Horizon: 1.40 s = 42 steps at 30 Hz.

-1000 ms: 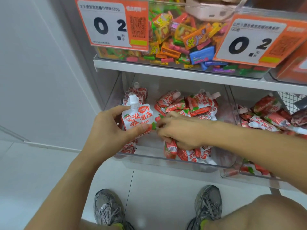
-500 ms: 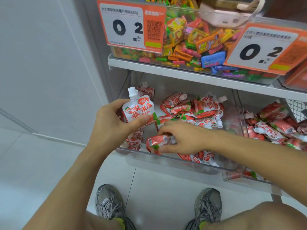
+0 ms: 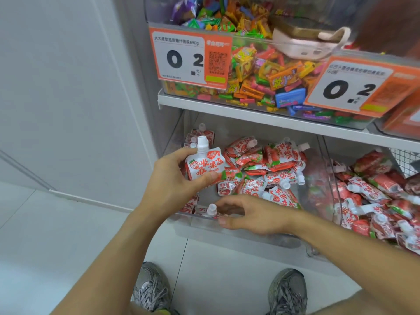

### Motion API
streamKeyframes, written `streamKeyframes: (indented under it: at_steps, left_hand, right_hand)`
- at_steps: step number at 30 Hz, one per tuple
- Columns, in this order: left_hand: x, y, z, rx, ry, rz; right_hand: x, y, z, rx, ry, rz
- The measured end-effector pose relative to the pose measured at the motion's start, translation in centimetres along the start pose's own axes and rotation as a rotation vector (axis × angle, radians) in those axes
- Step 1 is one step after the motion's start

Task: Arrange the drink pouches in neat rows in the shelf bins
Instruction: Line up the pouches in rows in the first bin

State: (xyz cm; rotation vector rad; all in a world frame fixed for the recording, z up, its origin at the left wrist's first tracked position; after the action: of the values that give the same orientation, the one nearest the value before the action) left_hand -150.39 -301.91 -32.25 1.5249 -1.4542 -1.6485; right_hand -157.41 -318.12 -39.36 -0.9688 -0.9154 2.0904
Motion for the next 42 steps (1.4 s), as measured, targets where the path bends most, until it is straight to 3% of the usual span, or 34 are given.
streamKeyframes:
  at_steps: [4, 8, 14, 17, 22, 25, 27, 32, 35, 39, 42]
  left_hand:
    - [1.8, -0.1, -0.4, 0.046, -0.112, -0.004]
    - [3.8, 0.3, -0.7, 0.139, -0.272, -0.042]
    - [5.2, -1.6, -0.8, 0.092, -0.521, -0.300]
    - [5.1, -1.9, -0.6, 0.065, -0.538, -0.349]
    - [5.8, -1.3, 1.1, 0.134, -0.612, -0.433]
    - [5.7, -1.5, 1.1, 0.134, -0.598, -0.470]
    - [5.6, -1.7, 1.0, 0.122, -0.597, -0.458]
    - [5.4, -1.8, 0.7, 0.102, -0.596, -0.447]
    - [5.2, -2.0, 0.4, 0.087, -0.596, -0.407]
    - [4.6, -2.3, 0.2, 0.049, -0.595, -0.357]
    - [4.4, -2.3, 0.1, 0.037, -0.599, -0.351]
  right_hand:
    - [-1.2, 0.8, 1.1, 0.094, 0.058, -0.133]
    - [-3.4, 0.8, 2.4, 0.017, 0.288, -0.194]
    - [-2.4, 0.5, 1.6, 0.033, 0.295, 0.056]
    - [-2.2, 0.1, 0.9, 0.072, 0.300, 0.244]
    - [-4.2, -0.9, 0.4, 0.128, 0.128, 0.326]
    - [-8.1, -2.2, -0.2, 0.049, 0.402, 0.504]
    - [-9.4, -2.7, -1.6, 0.009, 0.480, 0.646]
    - [-7.9, -1.9, -6.8, 0.059, 0.163, 0.866]
    - [-6.5, -1.3, -8.3, 0.107, 0.085, 1.062]
    - [-7.4, -3.0, -7.1, 0.100, 0.237, 1.167]
    - [-8.1, -4.3, -4.8, 0.020, 0.471, 1.249]
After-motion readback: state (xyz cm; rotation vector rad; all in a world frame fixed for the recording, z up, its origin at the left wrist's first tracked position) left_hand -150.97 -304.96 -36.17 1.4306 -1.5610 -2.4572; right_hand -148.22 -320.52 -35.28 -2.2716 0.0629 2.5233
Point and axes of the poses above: each hand's wrist, its own z-axis away from the middle knuckle, its own x-axis out of the palm, y = z × x, the point moved 5 cm from there along -z, towards the middle knuckle, and after that the axes turned 5 degrees about x, right-handed, at the moved point
